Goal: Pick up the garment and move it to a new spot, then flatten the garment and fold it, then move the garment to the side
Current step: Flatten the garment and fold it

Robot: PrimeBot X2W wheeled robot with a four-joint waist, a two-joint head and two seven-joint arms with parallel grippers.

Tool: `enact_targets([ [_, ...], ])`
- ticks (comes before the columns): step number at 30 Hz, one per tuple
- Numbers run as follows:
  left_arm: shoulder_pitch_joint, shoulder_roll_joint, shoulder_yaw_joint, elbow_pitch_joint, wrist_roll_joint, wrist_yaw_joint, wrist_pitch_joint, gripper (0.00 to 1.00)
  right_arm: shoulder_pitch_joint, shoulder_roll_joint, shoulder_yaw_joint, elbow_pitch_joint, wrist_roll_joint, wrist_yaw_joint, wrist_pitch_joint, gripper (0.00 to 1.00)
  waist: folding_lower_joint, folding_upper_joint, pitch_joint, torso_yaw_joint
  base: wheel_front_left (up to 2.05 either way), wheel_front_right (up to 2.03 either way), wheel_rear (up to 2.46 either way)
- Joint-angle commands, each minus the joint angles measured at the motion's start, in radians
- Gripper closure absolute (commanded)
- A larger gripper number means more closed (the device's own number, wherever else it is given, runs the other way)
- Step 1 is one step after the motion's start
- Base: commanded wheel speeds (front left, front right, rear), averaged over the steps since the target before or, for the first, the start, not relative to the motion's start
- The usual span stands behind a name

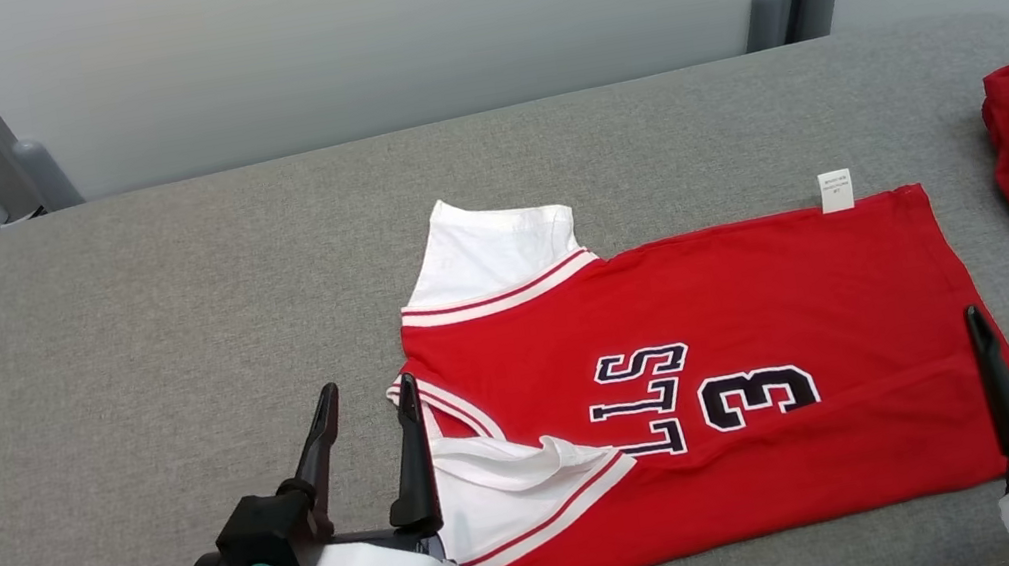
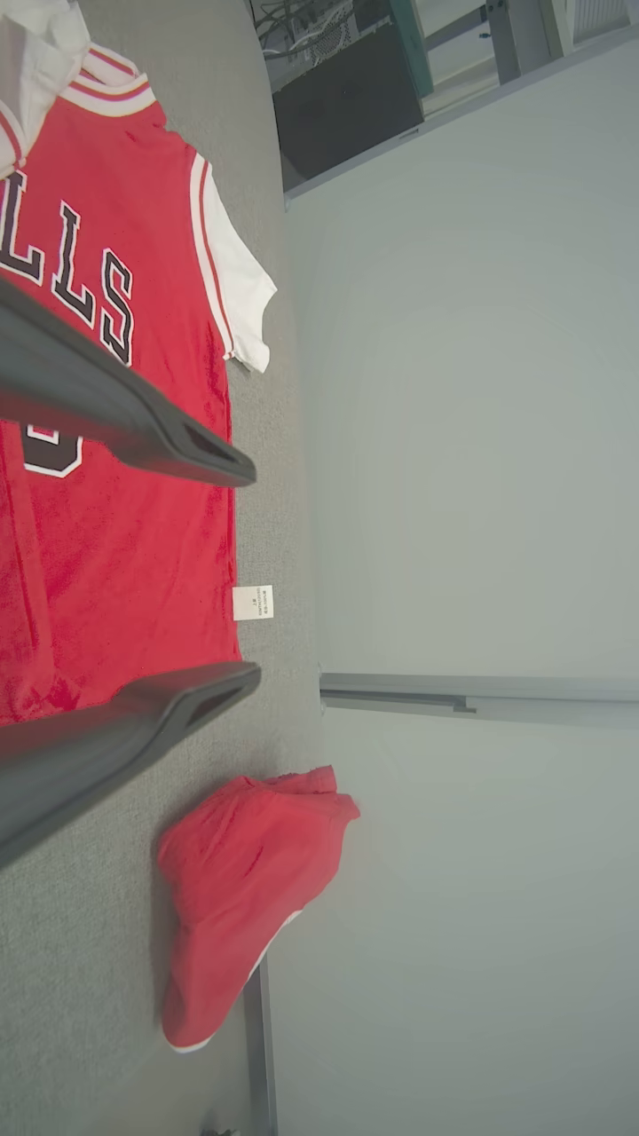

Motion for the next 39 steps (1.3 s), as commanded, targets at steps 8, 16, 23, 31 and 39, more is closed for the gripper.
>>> enact_targets([
  [8,-0.08,-0.042,0.063,0.067,0.011,-0.061,-0.01,0.0,0.004,-0.002,0.063,-0.042,-0.003,0.0,-0.013,0.0,0.0,0.0,0.026,-0.035,0.0,0.0,0.0],
  [16,-0.286,-0.051,0.052,0.217,0.029,-0.072,0.034,0.0,-0.036,0.007,0.078,-0.057,-0.002,0.0,-0.013,0.0,0.0,0.0,0.128,-0.07,0.0,0.0,0.0],
  [23,-0.505,-0.055,0.056,0.374,0.0,-0.104,0.161,0.0,-0.088,0.019,0.101,-0.064,-0.007,0.0,-0.013,0.0,0.0,0.0,0.235,-0.101,0.0,0.0,0.0],
  [31,-0.763,-0.046,0.038,0.59,0.013,-0.143,0.269,0.0,-0.141,0.021,0.123,-0.068,-0.008,0.0,-0.013,0.0,0.0,0.0,0.345,-0.133,0.0,0.0,0.0],
  [39,-0.964,-0.032,0.027,0.799,0.025,-0.177,0.312,0.0,-0.186,0.007,0.141,-0.075,-0.006,0.0,-0.013,0.0,0.0,0.0,0.427,-0.158,0.0,0.0,0.0],
])
